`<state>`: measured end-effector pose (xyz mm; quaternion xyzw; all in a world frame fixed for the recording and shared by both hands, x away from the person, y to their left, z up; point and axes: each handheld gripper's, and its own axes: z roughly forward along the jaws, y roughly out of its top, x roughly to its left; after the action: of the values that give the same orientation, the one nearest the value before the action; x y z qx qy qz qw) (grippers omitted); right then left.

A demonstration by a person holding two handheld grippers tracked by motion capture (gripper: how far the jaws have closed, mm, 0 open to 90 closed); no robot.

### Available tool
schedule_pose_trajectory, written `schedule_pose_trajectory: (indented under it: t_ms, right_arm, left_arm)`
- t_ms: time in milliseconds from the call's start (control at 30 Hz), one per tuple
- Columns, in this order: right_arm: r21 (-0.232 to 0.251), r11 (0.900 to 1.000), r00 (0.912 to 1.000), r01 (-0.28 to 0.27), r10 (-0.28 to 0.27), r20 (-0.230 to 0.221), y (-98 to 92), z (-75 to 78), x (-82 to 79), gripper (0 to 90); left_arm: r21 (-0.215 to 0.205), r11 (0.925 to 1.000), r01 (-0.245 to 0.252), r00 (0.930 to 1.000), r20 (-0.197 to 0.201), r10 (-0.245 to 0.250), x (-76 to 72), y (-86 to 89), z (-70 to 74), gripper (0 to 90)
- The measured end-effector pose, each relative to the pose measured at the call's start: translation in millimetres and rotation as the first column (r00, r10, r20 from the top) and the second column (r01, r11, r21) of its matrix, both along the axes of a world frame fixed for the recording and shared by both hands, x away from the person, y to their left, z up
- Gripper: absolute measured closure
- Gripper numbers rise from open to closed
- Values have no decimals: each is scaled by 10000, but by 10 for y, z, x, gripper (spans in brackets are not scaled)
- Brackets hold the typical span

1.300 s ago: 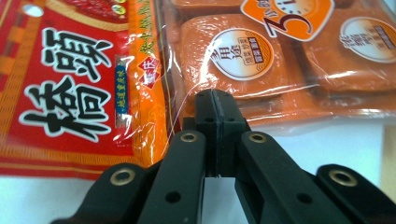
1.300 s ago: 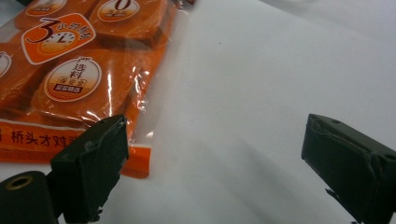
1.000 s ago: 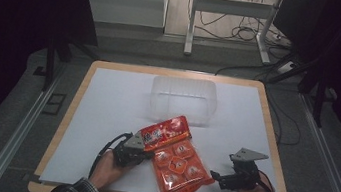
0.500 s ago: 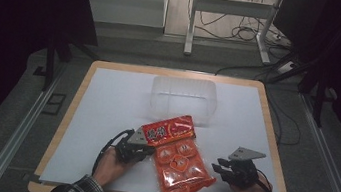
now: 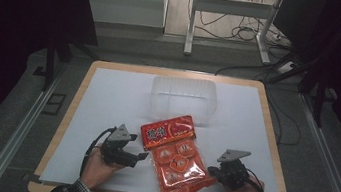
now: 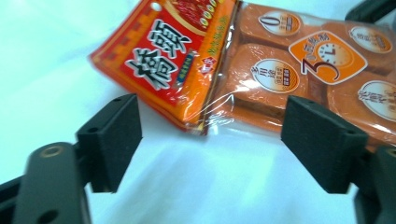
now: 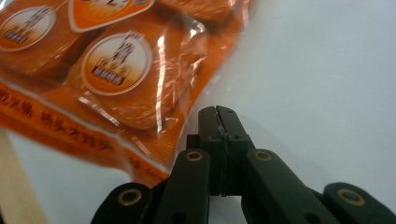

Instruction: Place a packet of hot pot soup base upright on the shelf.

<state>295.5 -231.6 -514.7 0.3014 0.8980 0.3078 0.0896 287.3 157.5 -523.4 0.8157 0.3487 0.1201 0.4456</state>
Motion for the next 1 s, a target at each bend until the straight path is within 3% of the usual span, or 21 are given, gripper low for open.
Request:
schedule_pose_trajectory:
  t_ms: [100, 300, 400, 567, 667, 833, 1000]
  right_arm:
    - [38, 9999, 9999, -134, 134, -14, 27, -8, -26, 893]
    - [207, 9951, 9950, -970, 974, -199, 116, -17, -101, 893]
    - [254, 9857, 9856, -1667, 1673, -231, 233, -27, -177, 893]
    - [521, 9776, 9778, -2038, 2059, -379, 310, -48, -211, 892]
    - [976, 9648, 9662, -2443, 2508, -600, 420, -84, -242, 892]
    - [1152, 9450, 9476, -3062, 3141, -587, 685, -118, -311, 892]
    - [1179, 9354, 9387, -3333, 3409, -519, 941, -139, -351, 892]
  left_arm:
    - [-104, 9998, -139, 9999, 6, 140, -4, 79, 17, 153]
    - [-178, 9982, -572, 9984, 32, 573, -14, 228, 41, 139]
    - [-189, 9961, -856, 9963, 2, 857, -30, 319, 41, 138]
    - [-203, 9935, -1123, 9937, -79, 1122, -49, 410, 33, 125]
    - [-231, 9896, -1422, 9898, -157, 1419, -64, 512, 31, 121]
    - [-102, 9846, -1744, 9845, -188, 1742, -64, 603, 24, 123]
    - [32, 9831, -1832, 9827, -284, 1832, -48, 597, 19, 152]
